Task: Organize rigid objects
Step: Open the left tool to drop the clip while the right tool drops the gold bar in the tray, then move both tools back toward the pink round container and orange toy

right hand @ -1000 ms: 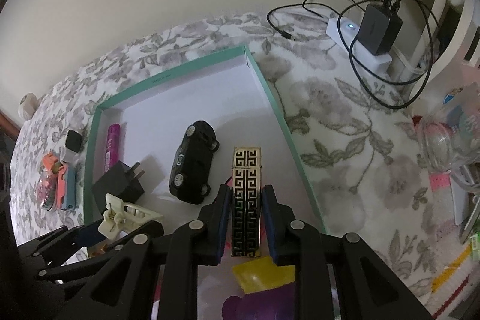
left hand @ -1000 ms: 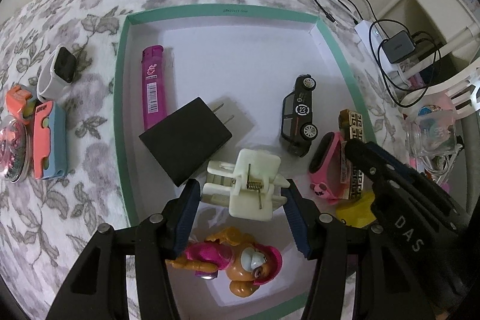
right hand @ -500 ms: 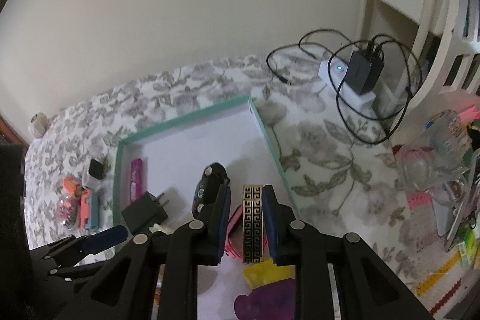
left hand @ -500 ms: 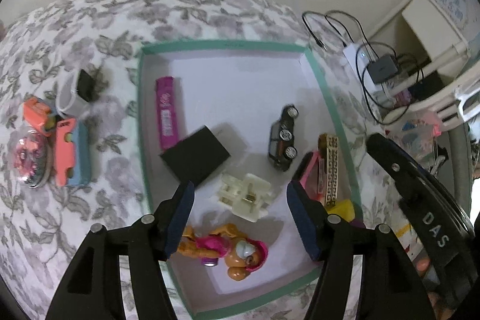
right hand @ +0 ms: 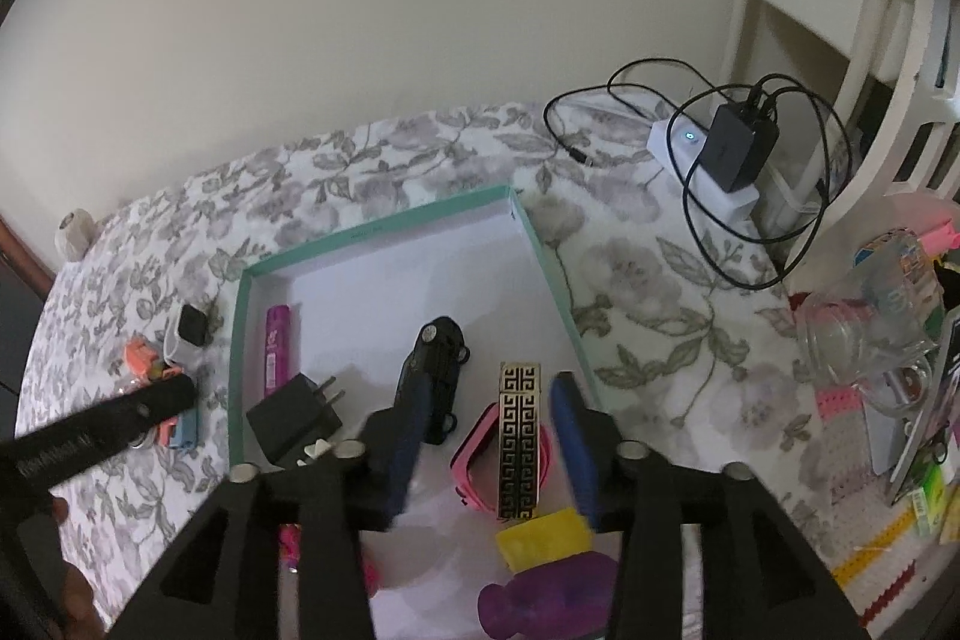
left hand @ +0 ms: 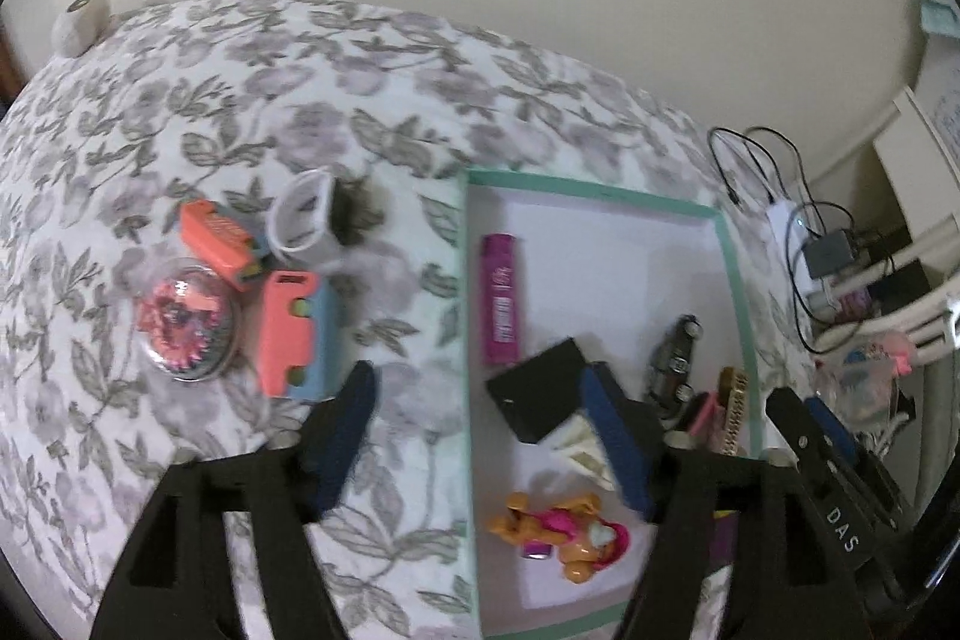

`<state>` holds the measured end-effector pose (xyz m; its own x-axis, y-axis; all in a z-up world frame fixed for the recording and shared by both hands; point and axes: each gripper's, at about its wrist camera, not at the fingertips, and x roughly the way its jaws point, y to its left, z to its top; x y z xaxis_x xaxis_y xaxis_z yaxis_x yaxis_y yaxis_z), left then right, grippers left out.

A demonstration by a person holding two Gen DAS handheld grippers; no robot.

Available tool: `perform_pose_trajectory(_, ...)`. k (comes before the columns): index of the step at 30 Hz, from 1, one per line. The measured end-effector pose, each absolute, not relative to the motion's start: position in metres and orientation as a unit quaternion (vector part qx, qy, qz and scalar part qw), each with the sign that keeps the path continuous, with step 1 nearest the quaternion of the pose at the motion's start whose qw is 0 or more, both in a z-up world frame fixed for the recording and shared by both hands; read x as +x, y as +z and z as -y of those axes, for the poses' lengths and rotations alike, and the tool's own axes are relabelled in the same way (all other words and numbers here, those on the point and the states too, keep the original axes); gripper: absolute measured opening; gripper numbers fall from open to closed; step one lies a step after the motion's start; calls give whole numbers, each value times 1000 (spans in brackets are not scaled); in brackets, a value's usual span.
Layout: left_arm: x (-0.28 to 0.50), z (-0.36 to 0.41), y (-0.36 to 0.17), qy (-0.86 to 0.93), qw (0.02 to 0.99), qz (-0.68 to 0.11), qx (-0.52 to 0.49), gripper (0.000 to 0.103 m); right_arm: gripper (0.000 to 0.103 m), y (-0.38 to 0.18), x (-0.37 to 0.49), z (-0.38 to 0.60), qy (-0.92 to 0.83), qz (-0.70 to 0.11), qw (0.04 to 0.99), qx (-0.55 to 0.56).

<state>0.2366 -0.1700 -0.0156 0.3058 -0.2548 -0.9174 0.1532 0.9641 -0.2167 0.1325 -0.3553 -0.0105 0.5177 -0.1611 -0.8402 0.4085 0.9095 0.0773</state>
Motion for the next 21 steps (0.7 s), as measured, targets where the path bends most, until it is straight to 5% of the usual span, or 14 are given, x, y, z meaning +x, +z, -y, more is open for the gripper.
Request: perform_pose_trajectory(21,247,133,-15,-99,824,-555,-64,103,102,-23,141,343,-169,-472,857,117)
